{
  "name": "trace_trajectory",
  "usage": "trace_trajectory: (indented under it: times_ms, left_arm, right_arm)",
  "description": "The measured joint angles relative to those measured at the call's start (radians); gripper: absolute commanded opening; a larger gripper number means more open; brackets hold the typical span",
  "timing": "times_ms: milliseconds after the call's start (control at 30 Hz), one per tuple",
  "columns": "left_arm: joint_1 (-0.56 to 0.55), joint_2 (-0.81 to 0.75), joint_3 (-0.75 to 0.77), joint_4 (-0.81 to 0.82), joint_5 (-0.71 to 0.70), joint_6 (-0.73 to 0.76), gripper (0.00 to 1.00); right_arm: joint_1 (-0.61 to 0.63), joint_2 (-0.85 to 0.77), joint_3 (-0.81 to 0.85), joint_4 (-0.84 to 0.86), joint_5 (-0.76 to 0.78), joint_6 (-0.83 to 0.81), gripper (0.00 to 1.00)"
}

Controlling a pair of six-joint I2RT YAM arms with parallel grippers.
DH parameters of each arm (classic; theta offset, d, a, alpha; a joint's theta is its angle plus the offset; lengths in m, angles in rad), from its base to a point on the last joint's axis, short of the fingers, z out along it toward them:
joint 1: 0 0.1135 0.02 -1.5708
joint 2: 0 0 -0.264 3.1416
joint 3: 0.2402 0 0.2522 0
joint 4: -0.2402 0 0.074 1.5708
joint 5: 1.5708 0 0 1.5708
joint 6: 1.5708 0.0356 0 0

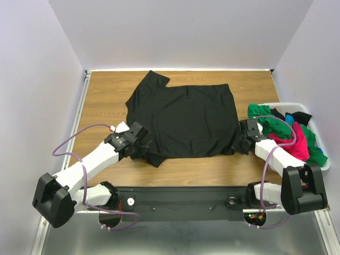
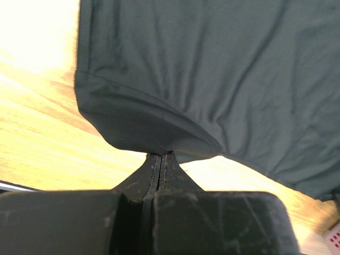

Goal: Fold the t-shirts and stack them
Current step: Fold the tshirt

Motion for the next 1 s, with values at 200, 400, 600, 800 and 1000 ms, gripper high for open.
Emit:
trace_trajectory:
  times_ms: [200,400,600,800,1000]
  left_arm:
    - [0.03,0.016,0.06,0.01,-0.003,0.029,0.0]
    - [0.076,0.061,0.109,0.027,-0.001,0.081,0.0]
    - [0.125,0.124,0.179,0.046,-0.003,0.14,0.0]
    - [0.182,0.212,0.263,0.072,-0.009,0.206,0.0]
    - [0.226,0.31,0.338,0.092,-0.019,0.268,0.0]
  right_arm:
    - [0.0,0.0,0.061,-0.034,-0.029,-0.019,0.01]
    - [0.0,0.019,0.153,-0.052,-0.035,-0.039,0.01]
    - [0.0,0.086,0.235,-0.058,-0.028,-0.053,0.01]
    - [0.0,0.177,0.33,-0.066,-0.009,-0.06,0.01]
    - [0.0,0.3,0.444,-0.071,0.01,-0.071,0.01]
